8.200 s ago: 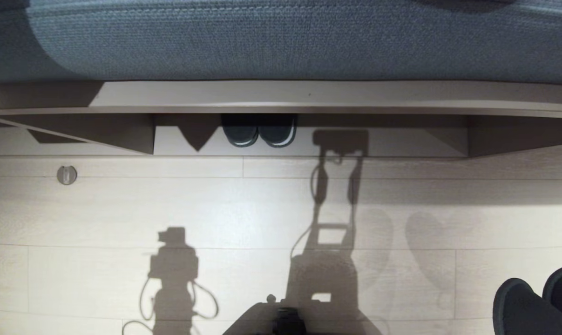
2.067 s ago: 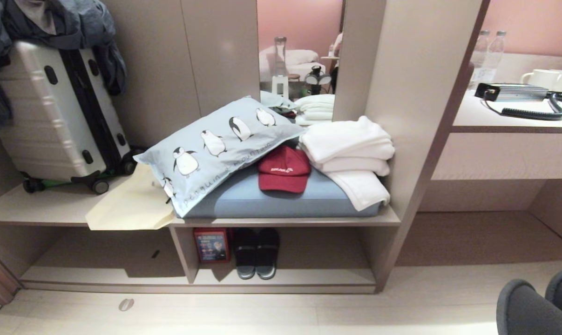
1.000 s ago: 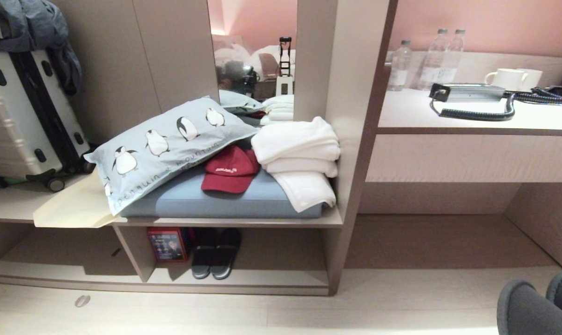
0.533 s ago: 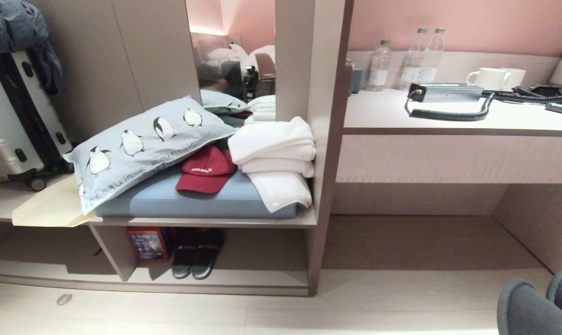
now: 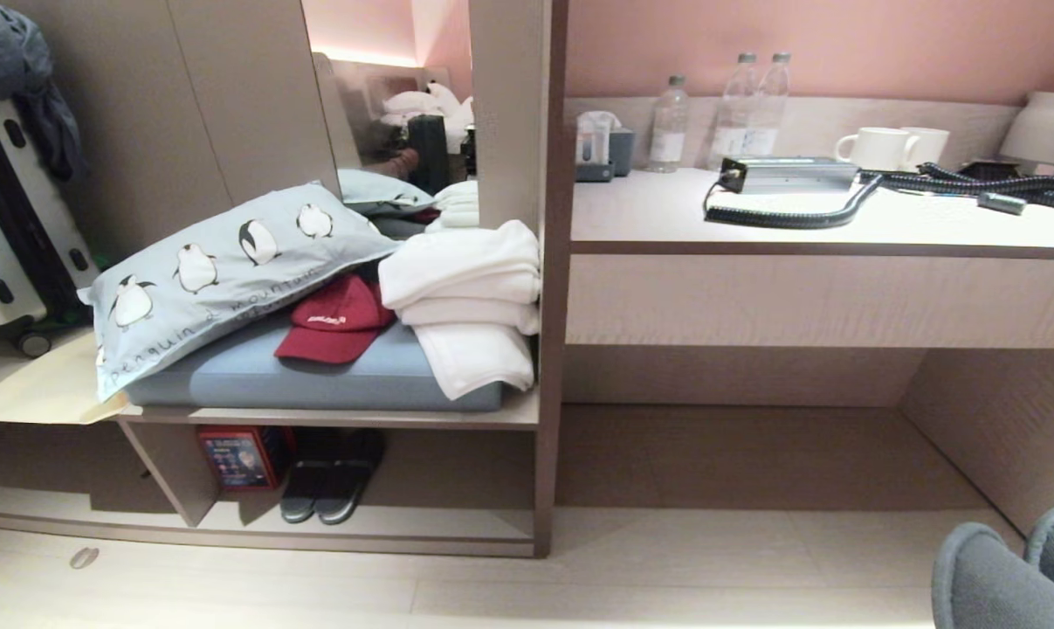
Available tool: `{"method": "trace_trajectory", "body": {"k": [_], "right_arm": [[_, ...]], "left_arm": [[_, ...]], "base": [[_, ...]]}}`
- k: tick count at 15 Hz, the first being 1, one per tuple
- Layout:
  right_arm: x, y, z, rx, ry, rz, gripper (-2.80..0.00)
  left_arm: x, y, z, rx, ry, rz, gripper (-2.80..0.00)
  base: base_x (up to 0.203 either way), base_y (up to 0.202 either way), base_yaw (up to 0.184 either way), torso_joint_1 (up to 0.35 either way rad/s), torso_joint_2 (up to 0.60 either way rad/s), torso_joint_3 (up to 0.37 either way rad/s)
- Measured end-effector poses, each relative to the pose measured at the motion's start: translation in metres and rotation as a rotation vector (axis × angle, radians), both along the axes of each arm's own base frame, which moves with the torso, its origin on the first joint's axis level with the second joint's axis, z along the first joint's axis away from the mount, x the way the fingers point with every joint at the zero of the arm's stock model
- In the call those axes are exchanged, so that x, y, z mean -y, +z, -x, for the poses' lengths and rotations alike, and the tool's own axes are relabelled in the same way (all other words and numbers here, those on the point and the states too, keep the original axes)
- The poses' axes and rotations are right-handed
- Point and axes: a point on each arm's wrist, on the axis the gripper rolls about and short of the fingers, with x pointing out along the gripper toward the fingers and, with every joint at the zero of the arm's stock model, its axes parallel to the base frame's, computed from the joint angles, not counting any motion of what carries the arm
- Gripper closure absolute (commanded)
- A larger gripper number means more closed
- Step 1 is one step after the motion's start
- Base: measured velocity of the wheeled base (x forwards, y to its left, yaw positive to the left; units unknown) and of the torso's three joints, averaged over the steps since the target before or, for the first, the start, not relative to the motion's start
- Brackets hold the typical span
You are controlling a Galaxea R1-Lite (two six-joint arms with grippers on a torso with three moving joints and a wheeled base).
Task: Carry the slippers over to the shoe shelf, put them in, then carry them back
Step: Place the slippers on the floor
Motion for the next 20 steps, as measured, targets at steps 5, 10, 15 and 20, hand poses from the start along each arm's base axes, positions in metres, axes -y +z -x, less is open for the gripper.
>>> {"method": "trace_trajectory", "body": {"k": [5, 10, 15, 20], "right_arm": [[0.0000, 0.0000, 0.0000, 0.000, 0.000, 0.001, 0.00], [0.0000, 0.0000, 0.0000, 0.000, 0.000, 0.001, 0.00], [0.0000, 0.0000, 0.0000, 0.000, 0.000, 0.001, 0.00], [0.0000, 0.0000, 0.0000, 0.000, 0.000, 0.001, 0.00]], "left_arm": [[0.0000, 0.0001, 0.0000, 0.001, 0.001, 0.000, 0.00], [0.0000, 0.0001, 0.0000, 0.001, 0.001, 0.000, 0.00], [0.0000, 0.0001, 0.0000, 0.001, 0.001, 0.000, 0.00], [0.0000, 0.0002, 0.0000, 0.002, 0.001, 0.000, 0.00]], "base": [[0.000, -0.195, 0.003, 0.000, 0.00, 0.003], [0.000, -0.196, 0.002, 0.003, 0.00, 0.004], [0.000, -0.199, 0.003, 0.003, 0.00, 0.004], [0.000, -0.195, 0.002, 0.002, 0.00, 0.002]]}}
